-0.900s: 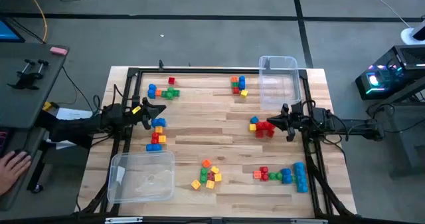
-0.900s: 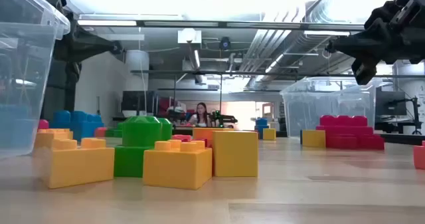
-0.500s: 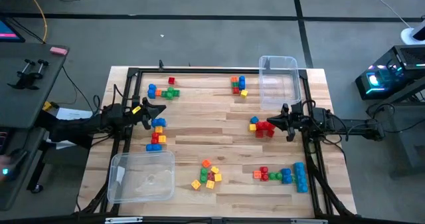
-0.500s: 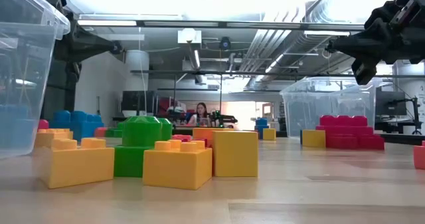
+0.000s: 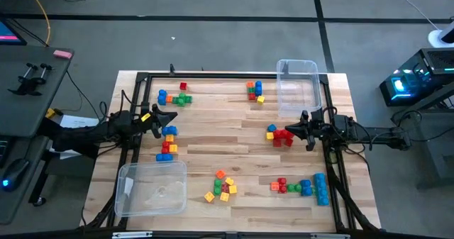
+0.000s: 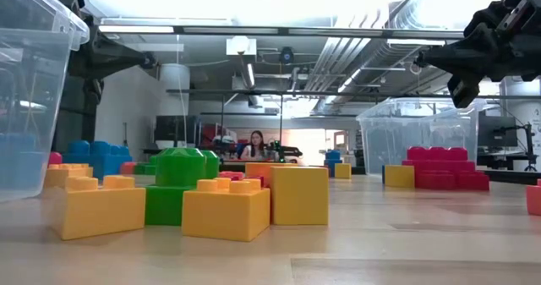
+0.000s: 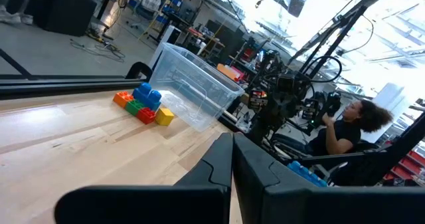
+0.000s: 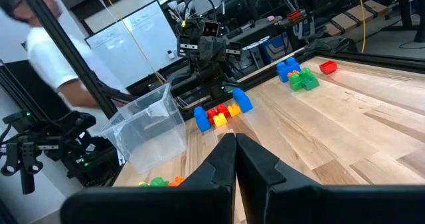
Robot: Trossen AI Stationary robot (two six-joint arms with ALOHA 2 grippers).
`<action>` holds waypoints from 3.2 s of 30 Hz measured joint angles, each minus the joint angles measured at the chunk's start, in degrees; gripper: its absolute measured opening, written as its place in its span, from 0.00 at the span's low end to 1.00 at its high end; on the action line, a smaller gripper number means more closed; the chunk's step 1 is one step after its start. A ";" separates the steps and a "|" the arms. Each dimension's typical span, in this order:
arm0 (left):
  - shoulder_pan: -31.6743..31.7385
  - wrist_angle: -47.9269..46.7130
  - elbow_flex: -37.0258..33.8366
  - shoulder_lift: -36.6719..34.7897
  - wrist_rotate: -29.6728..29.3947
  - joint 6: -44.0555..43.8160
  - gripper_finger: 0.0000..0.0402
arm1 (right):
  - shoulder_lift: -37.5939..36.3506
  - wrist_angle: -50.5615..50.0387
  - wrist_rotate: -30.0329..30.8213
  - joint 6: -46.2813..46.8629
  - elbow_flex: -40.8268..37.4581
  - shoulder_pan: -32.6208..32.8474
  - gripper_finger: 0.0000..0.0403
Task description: Sort blocks by size
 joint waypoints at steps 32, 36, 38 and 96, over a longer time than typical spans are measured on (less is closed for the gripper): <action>0.00 0.00 0.00 -0.01 0.01 0.02 0.00 | 0.00 0.00 0.00 0.02 -0.01 0.00 0.01; 0.00 0.01 0.00 0.00 0.01 0.00 0.00 | 0.00 0.00 0.00 0.00 0.00 0.00 0.01; 0.01 0.02 0.01 -0.01 0.00 0.00 0.00 | 0.00 0.00 0.00 0.01 0.01 0.00 0.01; 41.23 -84.36 88.46 82.02 -7.82 3.22 0.41 | -0.02 0.00 0.01 0.00 -0.01 0.00 0.01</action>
